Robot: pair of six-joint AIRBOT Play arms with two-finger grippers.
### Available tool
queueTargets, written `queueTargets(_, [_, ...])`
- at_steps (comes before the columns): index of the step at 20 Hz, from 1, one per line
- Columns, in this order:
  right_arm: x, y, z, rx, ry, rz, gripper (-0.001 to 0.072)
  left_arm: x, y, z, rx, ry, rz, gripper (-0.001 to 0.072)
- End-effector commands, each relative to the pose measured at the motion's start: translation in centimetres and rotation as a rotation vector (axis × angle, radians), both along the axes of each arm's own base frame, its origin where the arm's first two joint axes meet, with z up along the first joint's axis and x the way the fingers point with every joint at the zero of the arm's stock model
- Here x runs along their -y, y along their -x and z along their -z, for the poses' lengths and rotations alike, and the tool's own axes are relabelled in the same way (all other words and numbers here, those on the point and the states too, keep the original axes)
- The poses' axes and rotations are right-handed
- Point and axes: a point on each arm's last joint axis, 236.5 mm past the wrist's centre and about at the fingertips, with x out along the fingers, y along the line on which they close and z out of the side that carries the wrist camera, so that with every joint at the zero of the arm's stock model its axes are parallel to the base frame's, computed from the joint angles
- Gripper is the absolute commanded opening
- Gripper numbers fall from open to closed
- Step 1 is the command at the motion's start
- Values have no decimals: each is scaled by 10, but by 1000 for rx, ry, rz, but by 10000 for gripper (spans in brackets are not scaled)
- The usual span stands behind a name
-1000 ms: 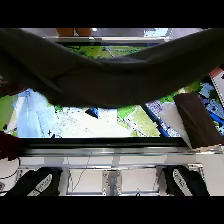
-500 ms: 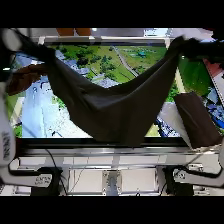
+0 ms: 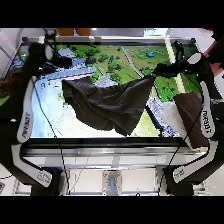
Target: Fold the shirts.
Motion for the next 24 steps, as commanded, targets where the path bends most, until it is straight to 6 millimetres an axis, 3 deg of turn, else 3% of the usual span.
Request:
queueTargets(1, [42,9,-22,22,136,27,436,-6,40,-73,59,-27,35,461])
queueTargets(3, [66,18,-44,46,196,58,436,-12,87,-83,5,-38,47,461])
queueTargets(5, [80,28,-60,60,206,82,435,-13,140,-56,-67,24,1,462])
queueTargets(7, [88,39,-66,40,205,90,436,-5,198,2,-140,186,-121,462])
queueTargets(9, [90,48,-65,8,198,84,435,26,253,66,-210,492,-288,462])
queueTargets(10, [88,51,-63,-5,192,78,436,49,268,87,-221,699,-375,462])
queueTargets(12, [81,53,-64,-11,164,66,436,77,278,115,-214,1009,-491,462])
queueTargets(14, [69,51,-68,1,111,54,436,92,297,146,-303,1122,-548,464])
queueTargets(16, [55,49,-75,16,46,40,436,111,308,156,-352,1146,-499,465])
queueTargets(19, [39,47,-83,32,-31,24,436,127,305,161,-323,1123,-471,465])
queueTargets(24, [25,47,-91,43,-98,7,436,164,326,198,-464,1112,-537,465])
